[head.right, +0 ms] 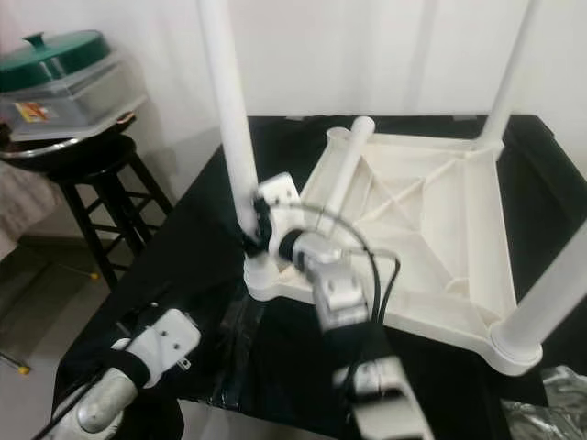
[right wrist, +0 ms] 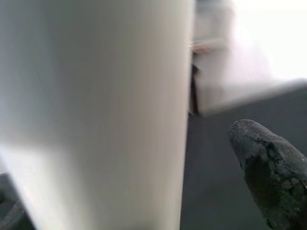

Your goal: Building children table

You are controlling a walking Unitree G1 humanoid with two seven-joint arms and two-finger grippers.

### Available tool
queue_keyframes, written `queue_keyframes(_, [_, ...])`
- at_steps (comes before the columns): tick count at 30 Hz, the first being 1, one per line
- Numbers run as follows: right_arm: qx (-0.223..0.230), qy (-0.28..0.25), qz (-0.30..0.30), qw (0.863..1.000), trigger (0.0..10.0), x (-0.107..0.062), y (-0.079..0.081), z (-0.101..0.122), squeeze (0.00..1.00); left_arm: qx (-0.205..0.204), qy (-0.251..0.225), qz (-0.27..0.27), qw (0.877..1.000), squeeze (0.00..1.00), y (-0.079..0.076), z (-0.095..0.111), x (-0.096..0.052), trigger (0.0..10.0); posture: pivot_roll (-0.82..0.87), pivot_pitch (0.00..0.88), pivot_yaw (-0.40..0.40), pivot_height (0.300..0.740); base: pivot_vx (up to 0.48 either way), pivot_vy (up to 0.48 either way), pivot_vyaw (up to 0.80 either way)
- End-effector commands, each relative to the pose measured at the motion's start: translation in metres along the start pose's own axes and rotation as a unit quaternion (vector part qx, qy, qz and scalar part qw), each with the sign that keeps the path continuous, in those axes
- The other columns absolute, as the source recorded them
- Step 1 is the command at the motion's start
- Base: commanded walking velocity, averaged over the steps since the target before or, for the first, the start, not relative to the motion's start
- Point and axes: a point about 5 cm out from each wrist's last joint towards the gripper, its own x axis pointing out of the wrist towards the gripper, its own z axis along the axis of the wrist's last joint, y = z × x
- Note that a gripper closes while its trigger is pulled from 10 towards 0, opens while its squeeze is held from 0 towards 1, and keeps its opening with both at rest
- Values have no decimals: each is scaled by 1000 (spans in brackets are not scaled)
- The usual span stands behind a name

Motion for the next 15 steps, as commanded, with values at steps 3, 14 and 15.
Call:
queue_keyframes(3, [6, -28, 104, 994, 10000, 8, 7, 7, 0, 43, 19, 12, 999, 0, -1, -7, 0, 10000, 9, 0, 93, 740, 0, 0, 0])
queue_keyframes(14, [21, 5, 196, 980, 0, 19, 4, 0, 0, -125, 31, 65, 990, 0, 19, -8, 7, 10000, 28, 0, 63, 740, 0, 0, 0])
queue_keyframes(15, [21, 5, 196, 980, 0, 19, 4, 0, 0, -125, 31, 65, 990, 0, 19, -8, 7, 10000, 28, 0, 63, 740, 0, 0, 0])
